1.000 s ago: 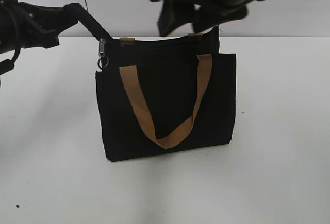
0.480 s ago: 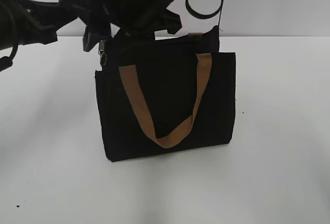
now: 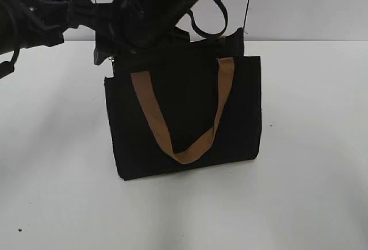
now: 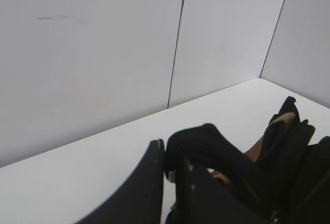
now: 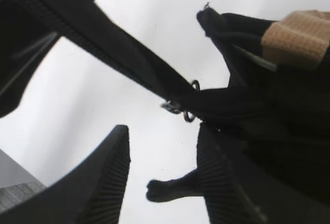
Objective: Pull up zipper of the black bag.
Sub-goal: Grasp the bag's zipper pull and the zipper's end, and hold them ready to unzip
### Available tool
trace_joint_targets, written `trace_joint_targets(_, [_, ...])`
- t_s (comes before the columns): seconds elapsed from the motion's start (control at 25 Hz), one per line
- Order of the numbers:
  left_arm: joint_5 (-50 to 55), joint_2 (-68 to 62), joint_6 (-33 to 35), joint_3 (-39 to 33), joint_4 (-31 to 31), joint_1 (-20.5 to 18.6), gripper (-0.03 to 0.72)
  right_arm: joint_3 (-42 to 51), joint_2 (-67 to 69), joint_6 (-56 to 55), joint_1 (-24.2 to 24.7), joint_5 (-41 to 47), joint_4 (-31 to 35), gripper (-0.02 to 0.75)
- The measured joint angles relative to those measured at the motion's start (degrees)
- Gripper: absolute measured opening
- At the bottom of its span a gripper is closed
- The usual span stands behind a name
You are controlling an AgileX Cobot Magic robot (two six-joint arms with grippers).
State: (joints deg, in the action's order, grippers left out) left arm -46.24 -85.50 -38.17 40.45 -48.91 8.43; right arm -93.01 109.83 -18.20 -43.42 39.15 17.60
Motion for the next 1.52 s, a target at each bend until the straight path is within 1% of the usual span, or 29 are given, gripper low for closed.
trace_joint_targets(0.24, [0.0, 0.0, 0.0, 0.0, -0.1, 0.0, 0.035, 0.0, 2.0, -5.0, 0.0, 0.0, -4.9, 0.324])
trace_joint_targets(0.32, [0.0, 0.0, 0.0, 0.0, -0.1, 0.0, 0.035, -0.1, 2.1, -5.9, 0.0, 0.0, -4.9, 0.314])
trace_joint_targets(0.52, [0.2, 0.0, -0.1, 0.0, -0.1, 0.0, 0.035, -0.2, 2.1, -5.6, 0.0, 1.0, -2.6, 0.255])
trace_joint_targets(0.8, [-0.3, 0.0, -0.1, 0.0, -0.1, 0.0, 0.035, -0.2, 2.8, -4.8, 0.0, -0.5, -2.0, 0.252])
trace_joint_targets(1.04, [-0.8, 0.0, -0.1, 0.0, -0.1, 0.1, 0.035, -0.2, 3.8, -7.2, 0.0, -3.1, -2.8, 0.249])
trace_joint_targets(1.12, [-0.8, 0.0, -0.1, 0.0, -0.1, 0.1, 0.035, -0.2, 4.0, -9.7, 0.0, -3.3, -4.3, 0.22])
trace_joint_targets(1.16, [-0.8, 0.0, -0.2, 0.0, -0.1, 0.1, 0.035, -0.2, 4.1, -11.3, 0.0, -3.4, -5.4, 0.19])
trace_joint_targets(1.32, [-0.9, 0.0, -0.9, 0.0, -0.1, 0.1, 0.035, -0.2, 4.2, -13.6, -0.1, -3.4, -8.8, 0.023])
trace_joint_targets(1.36, [-0.9, 0.0, -1.0, 0.0, -0.1, 0.1, 0.035, -0.2, 4.2, -13.6, -0.1, -3.4, -9.1, 0.003])
trace_joint_targets(1.52, [-0.6, 0.0, -1.1, 0.0, -0.4, 0.1, 0.035, -0.2, 3.7, -11.0, -0.2, -1.8, -8.6, -0.008])
